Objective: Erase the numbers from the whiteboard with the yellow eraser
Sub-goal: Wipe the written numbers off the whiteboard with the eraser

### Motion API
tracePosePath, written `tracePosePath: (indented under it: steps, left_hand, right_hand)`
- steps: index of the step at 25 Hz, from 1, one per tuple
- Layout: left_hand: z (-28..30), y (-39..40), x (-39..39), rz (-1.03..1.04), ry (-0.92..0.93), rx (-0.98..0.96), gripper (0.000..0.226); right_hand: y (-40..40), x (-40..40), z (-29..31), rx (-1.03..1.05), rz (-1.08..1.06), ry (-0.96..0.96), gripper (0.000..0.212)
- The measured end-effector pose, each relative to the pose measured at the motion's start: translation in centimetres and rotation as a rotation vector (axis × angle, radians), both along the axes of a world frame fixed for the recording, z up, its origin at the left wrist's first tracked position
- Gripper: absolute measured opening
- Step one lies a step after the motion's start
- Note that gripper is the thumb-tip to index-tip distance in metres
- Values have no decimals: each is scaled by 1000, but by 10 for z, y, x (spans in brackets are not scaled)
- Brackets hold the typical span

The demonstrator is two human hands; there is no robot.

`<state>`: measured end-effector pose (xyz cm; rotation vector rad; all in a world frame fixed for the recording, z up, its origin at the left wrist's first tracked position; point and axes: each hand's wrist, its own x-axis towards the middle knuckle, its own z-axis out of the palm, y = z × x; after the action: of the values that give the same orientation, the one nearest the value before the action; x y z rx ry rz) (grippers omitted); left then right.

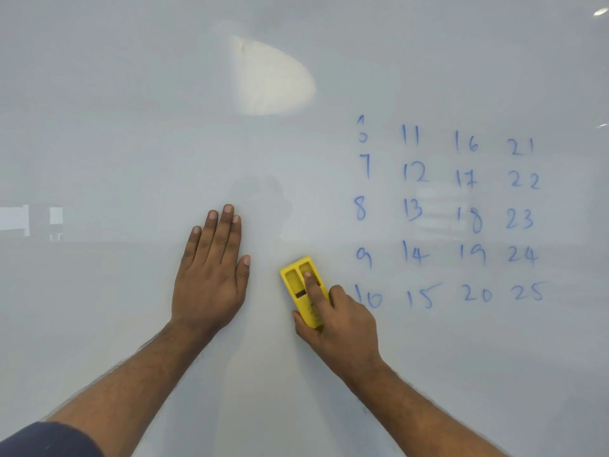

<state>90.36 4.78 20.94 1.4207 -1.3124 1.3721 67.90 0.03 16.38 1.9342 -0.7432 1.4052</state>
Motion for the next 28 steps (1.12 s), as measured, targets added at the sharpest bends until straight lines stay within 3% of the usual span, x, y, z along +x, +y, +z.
tracePosePath:
  steps: [9,14,19,28]
  left_hand:
    - [-4,1,-1,-4,34,3,61]
    - [-5,-1,1,1,25,4,61]
    - [-4,0,2,3,28,5,61]
    - [-17,1,-20,6,114,30,63]
  right_hand:
    - [-10,-27,18,94,-22,-279,60]
    - [-3,-1,11,62,24,-167,60]
    - [-11,-25,1,35,3,-66,59]
    - [-23,-66,27,183,-31,-282,62]
